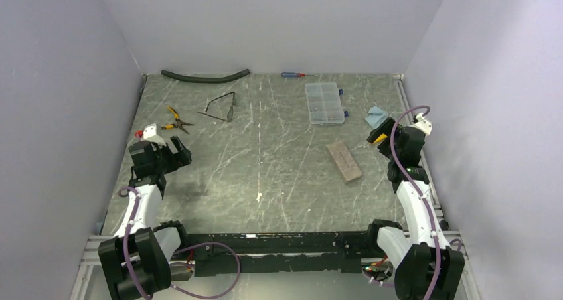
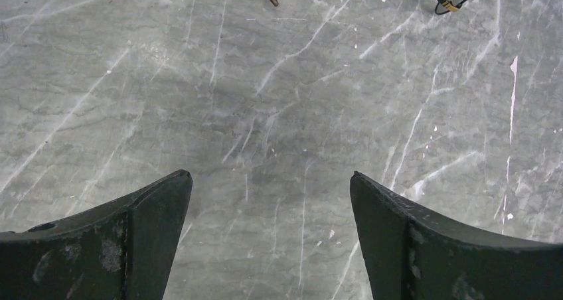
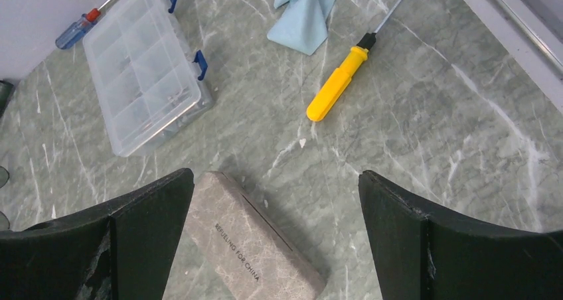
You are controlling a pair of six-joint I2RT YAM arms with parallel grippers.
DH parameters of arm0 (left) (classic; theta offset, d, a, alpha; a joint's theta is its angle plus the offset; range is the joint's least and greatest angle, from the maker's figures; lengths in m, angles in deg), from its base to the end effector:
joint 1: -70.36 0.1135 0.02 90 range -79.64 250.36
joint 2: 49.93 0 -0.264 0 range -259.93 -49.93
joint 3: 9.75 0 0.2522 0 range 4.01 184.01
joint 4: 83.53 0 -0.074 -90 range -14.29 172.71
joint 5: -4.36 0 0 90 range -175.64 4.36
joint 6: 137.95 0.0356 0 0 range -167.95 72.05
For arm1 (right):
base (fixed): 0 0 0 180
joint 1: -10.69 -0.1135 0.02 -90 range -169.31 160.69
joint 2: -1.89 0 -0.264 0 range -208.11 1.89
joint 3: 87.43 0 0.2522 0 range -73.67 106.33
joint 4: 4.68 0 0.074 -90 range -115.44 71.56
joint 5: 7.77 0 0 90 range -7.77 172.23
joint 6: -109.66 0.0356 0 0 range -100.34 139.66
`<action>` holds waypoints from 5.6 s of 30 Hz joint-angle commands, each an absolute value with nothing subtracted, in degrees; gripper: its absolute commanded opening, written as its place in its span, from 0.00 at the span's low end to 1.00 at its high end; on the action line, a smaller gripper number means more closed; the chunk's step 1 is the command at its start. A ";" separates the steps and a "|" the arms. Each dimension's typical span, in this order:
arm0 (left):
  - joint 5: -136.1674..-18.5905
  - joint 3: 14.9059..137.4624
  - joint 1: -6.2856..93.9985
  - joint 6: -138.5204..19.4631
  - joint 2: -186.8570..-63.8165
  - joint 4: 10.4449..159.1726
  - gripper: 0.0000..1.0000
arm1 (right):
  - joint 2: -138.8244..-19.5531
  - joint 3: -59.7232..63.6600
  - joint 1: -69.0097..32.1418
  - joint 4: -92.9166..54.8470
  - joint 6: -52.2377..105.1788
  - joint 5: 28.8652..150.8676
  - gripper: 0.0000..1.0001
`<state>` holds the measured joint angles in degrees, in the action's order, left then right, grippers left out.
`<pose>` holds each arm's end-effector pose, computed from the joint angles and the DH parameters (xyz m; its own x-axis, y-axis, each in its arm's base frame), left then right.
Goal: Organize the sunglasses
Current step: Pick up the sunglasses case from the center of the board, then open the sunglasses case.
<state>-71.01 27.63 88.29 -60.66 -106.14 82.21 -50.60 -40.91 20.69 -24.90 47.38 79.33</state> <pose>0.1957 0.0539 0.1923 -0.4855 -0.3808 -0.7869 -0.2085 0.9246 -0.3188 0.2049 -0.0380 0.2483 -0.2833 0.5217 -0.8047 0.3953 0.8280 0.3976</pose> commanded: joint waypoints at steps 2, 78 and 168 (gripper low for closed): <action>-73.41 26.50 88.56 -59.46 -105.66 88.87 0.95 | -49.09 -40.93 20.94 -22.36 45.92 81.66 1.00; -19.75 60.60 62.23 -77.72 -115.81 105.72 0.94 | -71.68 -6.74 -10.14 0.95 37.31 140.59 0.19; -15.05 69.54 48.91 -77.56 -121.36 114.99 0.03 | -70.24 -2.90 -19.23 -16.46 20.11 111.32 0.98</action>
